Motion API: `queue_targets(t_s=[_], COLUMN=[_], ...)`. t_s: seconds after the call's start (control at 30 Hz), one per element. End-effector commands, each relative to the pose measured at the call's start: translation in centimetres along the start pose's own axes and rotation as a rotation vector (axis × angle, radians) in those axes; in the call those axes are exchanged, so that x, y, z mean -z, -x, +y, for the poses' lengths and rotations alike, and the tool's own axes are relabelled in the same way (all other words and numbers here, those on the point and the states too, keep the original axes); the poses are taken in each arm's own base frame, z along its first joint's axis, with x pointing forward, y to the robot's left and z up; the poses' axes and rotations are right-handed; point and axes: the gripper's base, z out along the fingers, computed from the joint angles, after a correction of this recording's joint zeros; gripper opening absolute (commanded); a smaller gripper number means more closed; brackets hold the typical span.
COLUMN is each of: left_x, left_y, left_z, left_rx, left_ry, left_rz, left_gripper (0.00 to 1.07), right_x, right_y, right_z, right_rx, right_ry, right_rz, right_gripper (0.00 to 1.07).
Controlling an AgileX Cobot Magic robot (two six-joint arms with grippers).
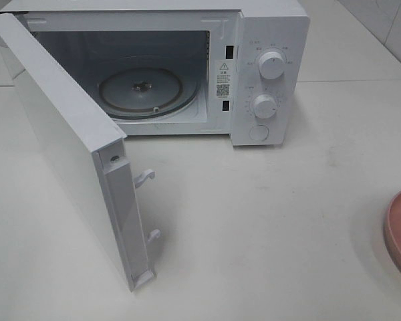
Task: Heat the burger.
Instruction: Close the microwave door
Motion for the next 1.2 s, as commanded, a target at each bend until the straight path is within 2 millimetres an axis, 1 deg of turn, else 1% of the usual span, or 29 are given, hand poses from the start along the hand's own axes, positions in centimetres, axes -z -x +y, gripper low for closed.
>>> queue_targets(t_s=[0.03, 0.13, 0.27, 0.3, 0.37, 0.4, 0.47, 0.5, 0.53, 0.57, 0.6, 0.63, 0.67, 0.7, 0.73, 0.77, 0.8, 0.83, 0.87, 0.9, 0.93, 0.97, 1.0, 1.03, 1.07, 1.1, 1.13, 1.17, 1.2], left_x=[0.2, 0.2, 0.0, 0.0, -0.1, -0.3, -0.5, -1.1, -1.1, -1.5, -2.1, -2.1, -2.9, -2.9, -3.3, -4.0, -4.0, -4.4, -5.2, -5.2, -5.6, -6.6, -6.6, -7.7, -8.3, -8.3, -9.2, -9.2, -9.8], left_y=[-0.2, -0.2, 0.2, 0.9, 1.3, 2.2, 2.5, 3.1, 3.1, 3.3, 3.8, 3.8, 4.3, 4.3, 4.5, 4.9, 4.9, 5.0, 5.4, 5.4, 5.6, 6.0, 6.0, 6.2, 6.2, 6.2, 6.3, 6.3, 6.2], left_z=[0.0, -0.1, -0.6, -0.8, -0.8, -0.8, -0.7, -0.7, -0.7, -0.7, -0.7, -0.7, -0.7, -0.7, -0.7, -0.7, -0.7, -0.7, -0.7, -0.7, -0.6, -0.6, -0.6, -0.6, -0.6, -0.6, -0.6, -0.6, -0.6], left_rx=[0.002, 0.007, 0.038, 0.024, 0.009, -0.011, -0.016, -0.014, -0.014, -0.011, -0.006, -0.006, -0.003, -0.003, -0.001, 0.003, 0.003, 0.006, 0.012, 0.012, 0.014, 0.019, 0.019, 0.026, 0.034, 0.034, 0.052, 0.052, 0.057], left_ry=[-0.001, -0.009, -0.063, -0.087, -0.092, -0.085, -0.077, -0.073, -0.073, -0.074, -0.075, -0.075, -0.074, -0.074, -0.073, -0.072, -0.072, -0.074, -0.074, -0.074, -0.072, -0.07, -0.07, -0.068, -0.069, -0.069, -0.069, -0.069, -0.069], left_rz=[-0.015, -0.015, -0.004, -0.017, -0.022, -0.025, -0.023, -0.023, -0.023, -0.018, -0.012, -0.012, 0.002, 0.002, 0.008, 0.019, 0.019, 0.03, 0.041, 0.041, 0.043, 0.05, 0.05, 0.055, 0.052, 0.052, 0.026, 0.026, 0.007], left_gripper=[1.0, 1.0, 1.0, 1.0, 1.0, 1.0, 1.0, 0.96, 0.96, 0.93, 0.84, 0.84, 0.69, 0.69, 0.61, 0.46, 0.46, 0.38, 0.26, 0.26, 0.19, 0.05, 0.05, 0.0, 0.0, 0.0, 0.0, 0.0, 0.0], right_x=[0.3, 0.3, 0.3, 0.3, 0.3, 0.3, 0.3, 0.3, 0.3, 0.3, 0.3, 0.3, 0.3, 0.3, 0.3, 0.3, 0.3, 0.3, 0.3, 0.3, 0.3, 0.3, 0.3, 0.3, 0.3, 0.3, 0.3, 0.3, 0.3], right_y=[-0.2, -0.2, -0.2, -0.2, -0.2, -0.2, -0.2, -0.2, -0.2, -0.2, -0.2, -0.2, -0.2, -0.2, -0.2, -0.2, -0.2, -0.2, -0.2, -0.2, -0.2, -0.2, -0.2, -0.2, -0.2, -0.2, -0.2, -0.2, -0.2], right_z=[0.0, 0.0, 0.0, 0.0, 0.0, 0.0, 0.0, 0.0, 0.0, 0.0, 0.0, 0.0, 0.0, 0.0, 0.0, 0.0, 0.0, 0.0, 0.0, 0.0, 0.0, 0.0, 0.0, 0.0, 0.0, 0.0, 0.0, 0.0, 0.0], right_rx=[0.004, 0.004, 0.004, 0.004, 0.004, 0.004, 0.004, 0.004, 0.004, 0.004, 0.004, 0.004, 0.004, 0.004, 0.004, 0.004, 0.004, 0.004, 0.004, 0.004, 0.004, 0.004, 0.004, 0.004, 0.004, 0.004, 0.004, 0.004, 0.004], right_ry=[-0.007, -0.007, -0.007, -0.007, -0.007, -0.007, -0.007, -0.007, -0.007, -0.007, -0.007, -0.007, -0.007, -0.007, -0.007, -0.007, -0.007, -0.007, -0.007, -0.007, -0.007, -0.007, -0.007, -0.007, -0.007, -0.007, -0.007, -0.007, -0.007], right_rz=[-0.027, -0.027, -0.027, -0.027, -0.027, -0.027, -0.027, -0.027, -0.027, -0.027, -0.027, -0.027, -0.027, -0.027, -0.027, -0.027, -0.027, -0.027, -0.027, -0.027, -0.027, -0.027, -0.027, -0.027, -0.027, -0.027, -0.027, -0.027, -0.027], right_gripper=[0.75, 0.75, 0.75, 0.75, 0.75, 0.75, 0.75, 0.75, 0.75, 0.75, 0.75, 0.75, 0.75, 0.75, 0.75, 0.75, 0.75, 0.75, 0.75, 0.75, 0.75, 0.75, 0.75, 0.75, 0.75, 0.75, 0.75, 0.75, 0.75])
